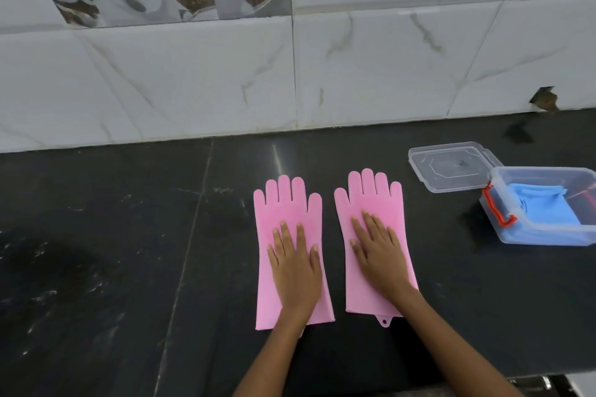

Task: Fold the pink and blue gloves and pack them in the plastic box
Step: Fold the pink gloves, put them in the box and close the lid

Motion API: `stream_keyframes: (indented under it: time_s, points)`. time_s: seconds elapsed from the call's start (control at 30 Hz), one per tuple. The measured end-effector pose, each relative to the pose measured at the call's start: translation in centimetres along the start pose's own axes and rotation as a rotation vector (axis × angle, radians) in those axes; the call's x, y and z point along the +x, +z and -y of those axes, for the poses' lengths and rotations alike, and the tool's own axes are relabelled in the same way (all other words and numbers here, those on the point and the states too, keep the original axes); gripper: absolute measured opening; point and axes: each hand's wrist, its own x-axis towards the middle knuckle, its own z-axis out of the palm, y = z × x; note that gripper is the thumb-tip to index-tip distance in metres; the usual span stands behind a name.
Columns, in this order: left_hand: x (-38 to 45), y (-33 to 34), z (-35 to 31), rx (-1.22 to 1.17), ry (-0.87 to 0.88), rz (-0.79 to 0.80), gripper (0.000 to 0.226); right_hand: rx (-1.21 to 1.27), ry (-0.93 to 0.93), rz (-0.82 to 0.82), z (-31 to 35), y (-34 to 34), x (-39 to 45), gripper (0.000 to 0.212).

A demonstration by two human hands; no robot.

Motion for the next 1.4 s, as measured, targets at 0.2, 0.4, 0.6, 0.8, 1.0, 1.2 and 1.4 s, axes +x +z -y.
stream_keyframes:
  time_s: [0.2,0.4,0.6,0.8,1.0,1.2,1.4]
  points:
    - [-0.1,0.4,-0.6,-0.001,0.063,-0.002,0.055,-0.01,-0.01,0.01,-0.3,-0.1,0.0,0.051]
    - [1.5,0.7,-1.9,-0.009,0.054,0.008,0.055,-0.034,-0.047,0.037,-0.8,-0.4,0.6,0.051]
    - [2.3,0.9,-2.5,-0.026,0.025,-0.004,0.055,-0.035,-0.06,0.026,-1.1,-0.2,0.8,0.051]
    - [1.9,1.0,-2.6,-0.02,0.023,-0.007,0.055,-0.062,-0.078,0.048,-1.5,-0.6,1.5,0.051]
    - [1.3,1.0,-2.6,0.0,0.022,-0.006,0.055,-0.065,-0.085,0.057,-1.6,-0.6,1.7,0.052]
    - [1.3,0.9,-2.6,0.0,0.021,0.0,0.055,-0.051,-0.087,0.057,-1.6,-0.6,1.7,0.052]
    - [1.3,1.0,-2.6,-0.012,0.029,-0.013,0.055,-0.043,-0.091,0.053,-1.7,-0.6,1.6,0.051]
